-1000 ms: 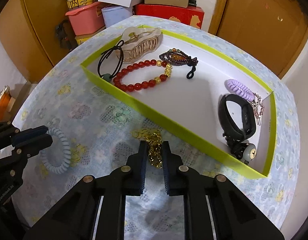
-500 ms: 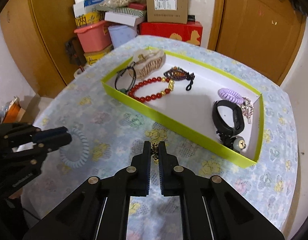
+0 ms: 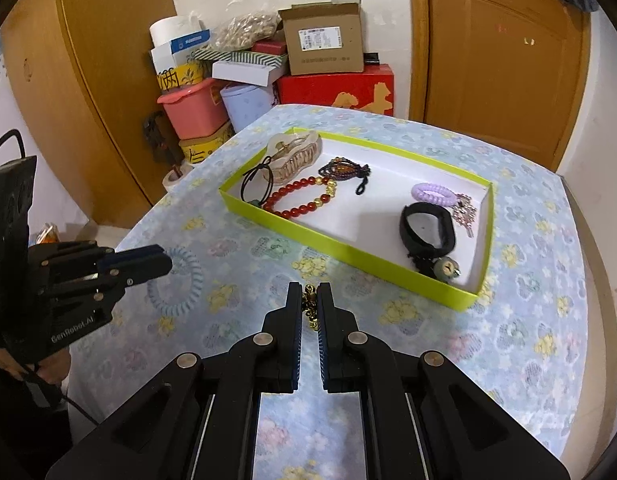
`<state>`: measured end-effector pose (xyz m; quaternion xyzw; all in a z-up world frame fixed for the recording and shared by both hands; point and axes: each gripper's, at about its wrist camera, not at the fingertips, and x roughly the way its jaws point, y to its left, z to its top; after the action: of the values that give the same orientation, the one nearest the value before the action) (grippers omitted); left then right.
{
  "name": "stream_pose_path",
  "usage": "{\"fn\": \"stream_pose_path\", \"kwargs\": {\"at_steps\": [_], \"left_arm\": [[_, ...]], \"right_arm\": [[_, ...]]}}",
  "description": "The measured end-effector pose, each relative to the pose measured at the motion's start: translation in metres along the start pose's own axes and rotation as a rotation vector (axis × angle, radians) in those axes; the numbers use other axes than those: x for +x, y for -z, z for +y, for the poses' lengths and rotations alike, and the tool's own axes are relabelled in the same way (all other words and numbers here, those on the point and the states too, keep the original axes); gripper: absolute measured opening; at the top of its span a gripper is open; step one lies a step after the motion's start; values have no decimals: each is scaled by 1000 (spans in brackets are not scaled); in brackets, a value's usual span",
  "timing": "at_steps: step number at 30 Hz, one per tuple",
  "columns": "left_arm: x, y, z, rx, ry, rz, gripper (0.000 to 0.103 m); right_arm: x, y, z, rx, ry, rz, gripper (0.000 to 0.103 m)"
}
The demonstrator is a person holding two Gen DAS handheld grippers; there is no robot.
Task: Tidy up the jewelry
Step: 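Release the gold chain into the green box with the right tool while the left drops the blue hair tie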
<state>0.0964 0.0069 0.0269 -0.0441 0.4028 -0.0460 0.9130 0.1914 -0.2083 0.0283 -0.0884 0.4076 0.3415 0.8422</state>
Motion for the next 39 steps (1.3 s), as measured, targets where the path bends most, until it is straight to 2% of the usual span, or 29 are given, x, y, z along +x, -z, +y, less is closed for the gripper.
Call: {"fn": "stream_pose_path", "kwargs": {"at_steps": [8, 19, 31, 39], "left_arm": [[7, -15, -13, 28, 6, -2, 9], [24, -50, -24, 59, 14, -26, 9], [60, -90, -18, 53, 11, -25, 9], [92, -95, -12, 34, 5, 19, 9]], "right_arm": [[-13, -1, -14, 25, 2, -41, 7], [-17, -21, -39, 47, 29, -81, 7], [9, -49, -58, 78, 7, -87, 7], [43, -52, -64, 99, -28, -40, 7]]}}
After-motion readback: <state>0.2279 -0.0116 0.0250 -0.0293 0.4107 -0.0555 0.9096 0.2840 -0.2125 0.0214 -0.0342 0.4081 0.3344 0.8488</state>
